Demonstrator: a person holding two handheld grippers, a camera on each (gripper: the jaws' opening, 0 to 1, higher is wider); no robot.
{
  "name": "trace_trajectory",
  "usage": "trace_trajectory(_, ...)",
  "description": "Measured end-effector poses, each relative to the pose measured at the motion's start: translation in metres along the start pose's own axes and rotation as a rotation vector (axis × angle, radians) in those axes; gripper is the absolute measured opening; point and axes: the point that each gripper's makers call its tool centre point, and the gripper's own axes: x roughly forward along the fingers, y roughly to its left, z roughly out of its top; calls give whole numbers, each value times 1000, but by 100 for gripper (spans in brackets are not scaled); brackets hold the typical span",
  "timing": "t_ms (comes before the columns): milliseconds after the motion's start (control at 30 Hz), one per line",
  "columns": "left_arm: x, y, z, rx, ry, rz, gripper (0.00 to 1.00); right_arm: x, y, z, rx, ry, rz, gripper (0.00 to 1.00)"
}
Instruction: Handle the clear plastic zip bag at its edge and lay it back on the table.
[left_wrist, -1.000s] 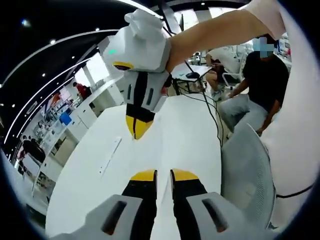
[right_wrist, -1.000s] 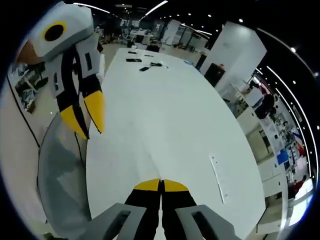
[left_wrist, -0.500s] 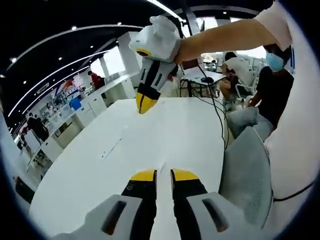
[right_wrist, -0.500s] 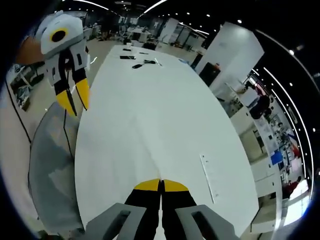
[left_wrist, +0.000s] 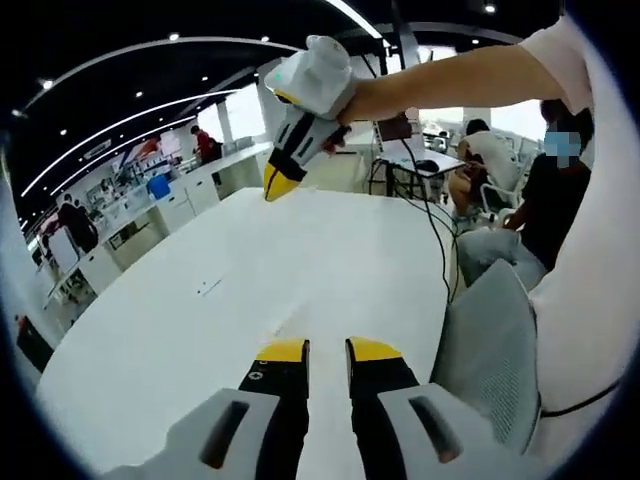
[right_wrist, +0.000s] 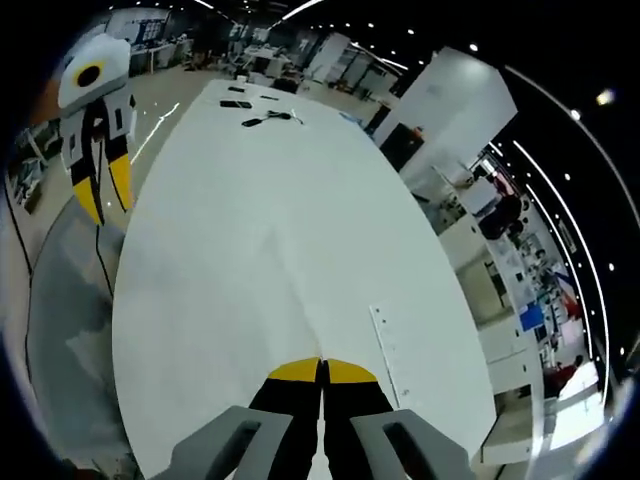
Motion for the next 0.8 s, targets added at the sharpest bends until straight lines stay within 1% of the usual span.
trace_trajectory(67,0,2,-2,-11,-1,3,12,6,-4,1,-20,1,-19,0)
trace_trajectory(133,0,3,-3,-23,-6,9,13,9,-8,2,-23,-3,-34,0)
trace_trajectory(167,0,3,-3,-26,-7,11,14,9,-9,3,-20,-3,-39,0)
trace_trajectory(300,-1,4,-4,-61,-24,22,17,20,-14,4,-33,-5,-87,0)
trace_trajectory(433,0,4,-5,-78,-31,32,20,24,-17,3,-49,-4,-127,0)
trace_trajectory(533,0,5,-6,-104,-43,36,23,31,-18,2,-46,-6,-142,0)
trace_trajectory(700,0,5,-8,-131,-56,46,28,33,-21,2,-48,-10,-177,0)
trace_trajectory(800,0,7,-9,-153,-74,56,35,39,-20,-1,-103,0,-203,0)
